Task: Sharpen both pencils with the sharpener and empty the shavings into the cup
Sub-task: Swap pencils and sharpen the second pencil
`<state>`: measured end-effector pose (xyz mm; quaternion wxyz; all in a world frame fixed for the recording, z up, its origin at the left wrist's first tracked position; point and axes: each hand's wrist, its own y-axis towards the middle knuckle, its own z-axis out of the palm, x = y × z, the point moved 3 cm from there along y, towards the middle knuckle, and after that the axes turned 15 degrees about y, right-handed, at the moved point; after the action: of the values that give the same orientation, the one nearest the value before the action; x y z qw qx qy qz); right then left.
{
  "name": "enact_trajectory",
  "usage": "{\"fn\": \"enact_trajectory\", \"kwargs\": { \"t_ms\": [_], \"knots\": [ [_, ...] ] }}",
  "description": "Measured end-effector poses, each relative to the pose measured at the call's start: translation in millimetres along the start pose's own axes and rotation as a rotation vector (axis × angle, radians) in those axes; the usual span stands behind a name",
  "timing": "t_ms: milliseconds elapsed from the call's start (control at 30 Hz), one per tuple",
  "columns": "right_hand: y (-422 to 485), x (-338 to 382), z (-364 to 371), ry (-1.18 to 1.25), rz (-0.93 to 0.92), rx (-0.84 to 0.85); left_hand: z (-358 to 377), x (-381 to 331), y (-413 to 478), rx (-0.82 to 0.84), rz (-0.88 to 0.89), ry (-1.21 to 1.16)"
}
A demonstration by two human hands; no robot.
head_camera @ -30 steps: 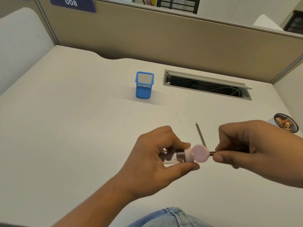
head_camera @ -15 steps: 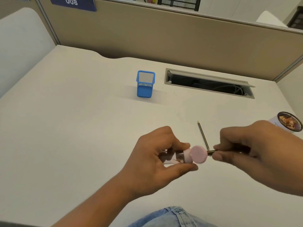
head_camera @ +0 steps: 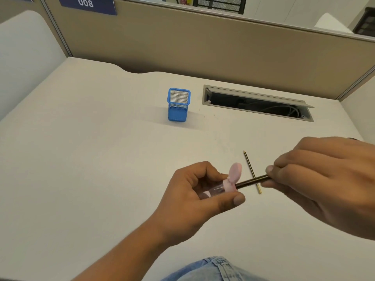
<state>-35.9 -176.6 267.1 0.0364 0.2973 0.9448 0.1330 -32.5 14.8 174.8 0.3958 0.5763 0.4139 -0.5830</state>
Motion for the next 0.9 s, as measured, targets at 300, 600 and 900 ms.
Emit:
{"fn": "enact_trajectory", "kwargs": {
  "t_ms": [300,600,900],
  "knots": [
    [0,-8,20,0.740,0.990,0.285,-7,-4,2,-0.072,0.515,0.600],
    [10,-10,12,0.691,0.967,0.282,-10,3,8,-0.137,0.369,0.576],
    [7,-8,9,0.432,0.848,0.223,-13,10,11,-0.179,0.235,0.549]
  ]
}}
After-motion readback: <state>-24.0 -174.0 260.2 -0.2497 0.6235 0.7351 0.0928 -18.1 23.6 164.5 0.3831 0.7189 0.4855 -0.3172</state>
